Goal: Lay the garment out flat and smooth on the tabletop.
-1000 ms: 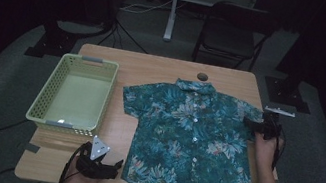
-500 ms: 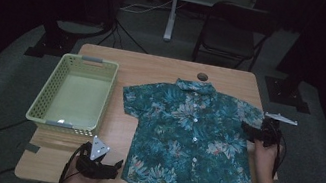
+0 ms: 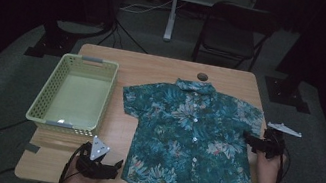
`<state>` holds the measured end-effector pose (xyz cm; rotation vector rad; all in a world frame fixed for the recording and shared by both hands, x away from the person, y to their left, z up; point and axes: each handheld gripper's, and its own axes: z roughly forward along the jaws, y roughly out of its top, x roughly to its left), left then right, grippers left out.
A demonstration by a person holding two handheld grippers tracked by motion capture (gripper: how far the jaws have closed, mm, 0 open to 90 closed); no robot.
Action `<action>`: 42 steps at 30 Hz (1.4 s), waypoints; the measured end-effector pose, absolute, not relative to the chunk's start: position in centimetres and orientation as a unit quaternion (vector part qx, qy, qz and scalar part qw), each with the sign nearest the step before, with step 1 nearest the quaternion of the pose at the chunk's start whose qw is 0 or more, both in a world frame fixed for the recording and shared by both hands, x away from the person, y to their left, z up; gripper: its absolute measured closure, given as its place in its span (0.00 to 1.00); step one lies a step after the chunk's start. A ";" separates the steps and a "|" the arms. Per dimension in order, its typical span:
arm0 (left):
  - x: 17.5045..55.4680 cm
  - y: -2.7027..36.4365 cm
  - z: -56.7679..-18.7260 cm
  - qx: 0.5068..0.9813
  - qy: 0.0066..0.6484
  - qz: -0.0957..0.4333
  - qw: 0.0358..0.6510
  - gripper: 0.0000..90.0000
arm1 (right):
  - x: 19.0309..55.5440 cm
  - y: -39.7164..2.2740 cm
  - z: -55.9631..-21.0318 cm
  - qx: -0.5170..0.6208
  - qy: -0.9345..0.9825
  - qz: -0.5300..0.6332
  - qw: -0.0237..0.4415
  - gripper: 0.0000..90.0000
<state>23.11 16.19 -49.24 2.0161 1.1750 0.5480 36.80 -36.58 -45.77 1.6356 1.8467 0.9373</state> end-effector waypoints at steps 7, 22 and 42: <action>23.1 16.2 -49.2 0.783 0.457 0.213 0.364 0.13 | 34.6 -36.4 -46.5 0.598 0.679 0.344 0.252 0.13; 23.1 16.2 -49.2 0.783 0.457 0.214 0.364 0.13 | 28.8 -36.9 -47.4 0.597 0.680 0.332 0.266 0.14; 23.0 16.3 -49.3 0.782 0.456 0.215 0.365 0.13 | 24.0 -36.9 -48.3 0.602 0.671 0.309 0.304 0.14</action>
